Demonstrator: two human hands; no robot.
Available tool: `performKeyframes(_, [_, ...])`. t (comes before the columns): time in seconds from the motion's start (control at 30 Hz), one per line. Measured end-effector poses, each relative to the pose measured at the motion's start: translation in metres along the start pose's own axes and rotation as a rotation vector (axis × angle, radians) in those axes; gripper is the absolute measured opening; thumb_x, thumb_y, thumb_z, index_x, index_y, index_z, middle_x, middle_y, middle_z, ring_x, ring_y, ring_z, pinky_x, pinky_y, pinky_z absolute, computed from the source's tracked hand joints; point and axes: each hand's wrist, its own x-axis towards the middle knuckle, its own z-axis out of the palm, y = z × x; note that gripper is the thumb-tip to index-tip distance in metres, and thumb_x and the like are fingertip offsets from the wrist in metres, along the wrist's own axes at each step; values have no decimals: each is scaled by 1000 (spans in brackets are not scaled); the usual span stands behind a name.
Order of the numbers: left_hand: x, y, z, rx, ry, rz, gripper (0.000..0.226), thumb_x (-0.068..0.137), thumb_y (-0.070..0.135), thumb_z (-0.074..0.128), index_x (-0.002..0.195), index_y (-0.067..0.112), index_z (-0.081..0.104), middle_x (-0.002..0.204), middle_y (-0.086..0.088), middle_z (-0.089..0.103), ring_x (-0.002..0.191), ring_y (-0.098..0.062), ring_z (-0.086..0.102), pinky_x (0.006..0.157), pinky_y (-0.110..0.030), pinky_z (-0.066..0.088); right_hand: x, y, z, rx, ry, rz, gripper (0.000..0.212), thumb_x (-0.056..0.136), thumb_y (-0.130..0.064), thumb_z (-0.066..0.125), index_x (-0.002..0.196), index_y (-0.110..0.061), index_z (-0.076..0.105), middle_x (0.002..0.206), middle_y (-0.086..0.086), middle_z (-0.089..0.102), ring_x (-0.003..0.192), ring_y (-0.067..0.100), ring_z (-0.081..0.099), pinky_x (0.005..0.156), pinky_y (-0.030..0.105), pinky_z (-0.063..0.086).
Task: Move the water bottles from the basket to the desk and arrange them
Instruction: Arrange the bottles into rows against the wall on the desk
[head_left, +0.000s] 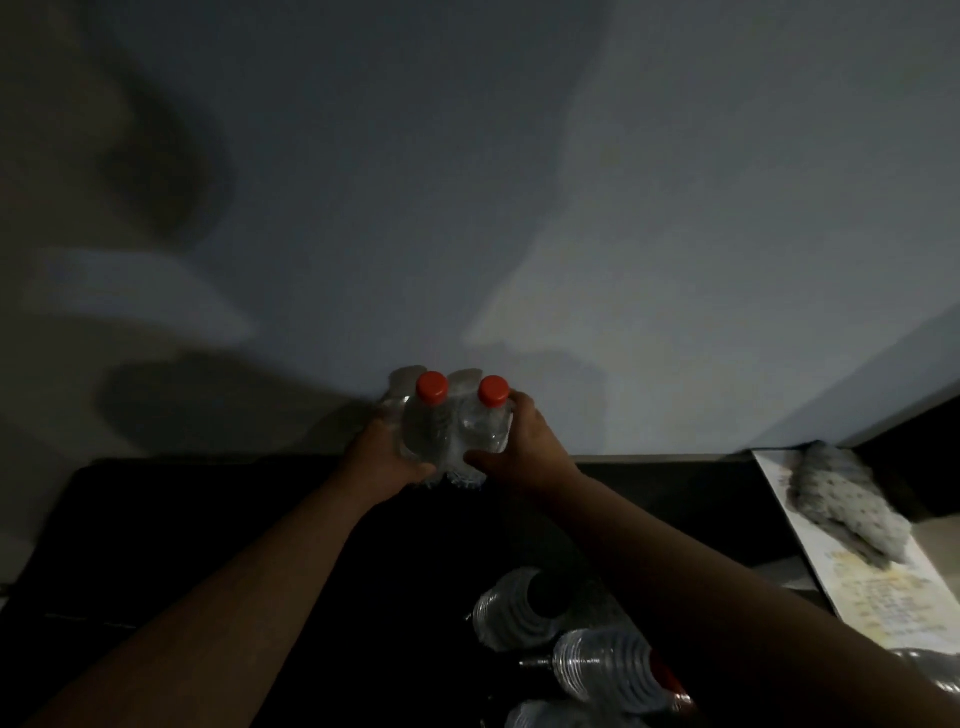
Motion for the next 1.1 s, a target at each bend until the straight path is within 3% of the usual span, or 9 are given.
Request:
performKeyframes(0.13, [-25,2,-18,74,-157,42,36,71,17,76,102,30,63,98,7,73,93,-8,68,91,-38,54,-24,-10,-22,-372,-93,-18,70,87,-31,69,144,-15,33,144,10,43,130,25,45,105,36,38])
performKeyframes(0.23, [-52,15,-26,78,-189,87,21,79,9,73,85,28,65,73,18,71,71,5,63,71,-21,52,-54,-11,-49,-504,-80,-61,47,93,-26,60,137,-18,46,135,8,55,121,24,54,100,37,45])
performKeyframes(0.33, [-87,29,-28,15,-141,108,23,72,29,76,93,29,65,82,12,70,83,-6,66,81,-27,51,-101,-10,-73,-510,-31,-169,32,93,-22,57,125,-17,59,123,6,64,111,23,61,94,35,48])
performKeyframes(0.43, [-138,49,-26,-74,-53,167,21,81,19,74,89,34,62,85,8,68,75,5,63,80,-25,48,-149,-7,-88,-468,6,-241,23,92,-20,58,113,-16,64,109,5,69,97,22,65,85,40,53])
performKeyframes(0.57, [-215,78,-3,-129,36,262,12,72,31,64,85,34,65,84,14,71,74,6,64,71,-10,48,-206,12,-93,-380,92,-264,20,90,-18,61,108,-14,68,102,4,71,91,20,67,81,40,54])
performKeyframes(0.73, [-285,90,43,-162,34,281,13,75,28,64,86,35,66,88,14,70,82,3,66,73,-8,48,-261,40,-96,-299,175,-295,18,90,-16,63,106,-11,68,101,4,69,93,19,64,81,35,52])
performKeyframes(0.93, [-323,105,85,-95,74,309,31,85,8,70,84,39,63,86,9,69,87,3,65,71,-6,47,-318,80,-111,-334,53,-324,15,89,-25,58,99,-17,66,95,-2,64,86,12,62,73,37,54])
performKeyframes(1.1, [-315,117,107,-21,136,390,27,83,12,71,88,38,66,93,14,66,87,-2,63,77,-15,48,-339,102,-120,-416,-22,-357,23,88,-44,55,100,-29,67,95,-9,65,85,5,62,71,30,54])
